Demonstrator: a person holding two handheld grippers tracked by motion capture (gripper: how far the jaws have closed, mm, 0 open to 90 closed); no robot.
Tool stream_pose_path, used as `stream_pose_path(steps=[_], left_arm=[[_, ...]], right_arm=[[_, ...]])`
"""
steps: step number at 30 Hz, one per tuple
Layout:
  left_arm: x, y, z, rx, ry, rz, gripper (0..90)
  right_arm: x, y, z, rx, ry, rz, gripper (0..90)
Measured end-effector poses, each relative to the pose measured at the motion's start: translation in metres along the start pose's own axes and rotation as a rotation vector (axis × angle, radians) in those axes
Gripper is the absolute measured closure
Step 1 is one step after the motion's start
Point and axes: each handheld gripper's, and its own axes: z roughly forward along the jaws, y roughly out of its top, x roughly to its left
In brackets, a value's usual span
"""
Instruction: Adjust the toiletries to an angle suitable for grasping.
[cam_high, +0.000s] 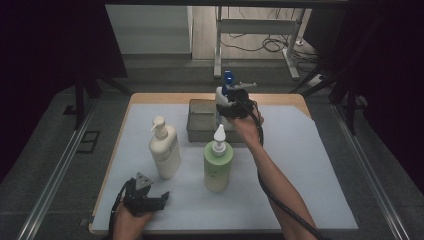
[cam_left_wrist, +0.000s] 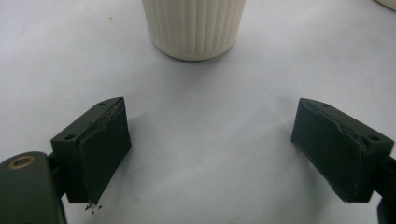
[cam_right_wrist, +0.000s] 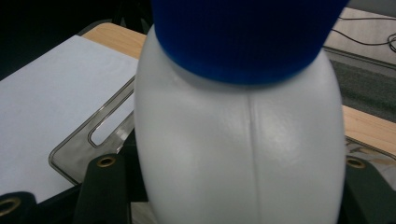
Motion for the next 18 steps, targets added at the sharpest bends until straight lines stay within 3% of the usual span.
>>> stream_pose_path(steps=[18], left_arm=[[0.0,0.0,0.0,0.0,0.0,0.0,11.0]], right_arm=[[-0.0026,-0.0046,-0.0035,-0.012,0.034,-0.009,37.4]])
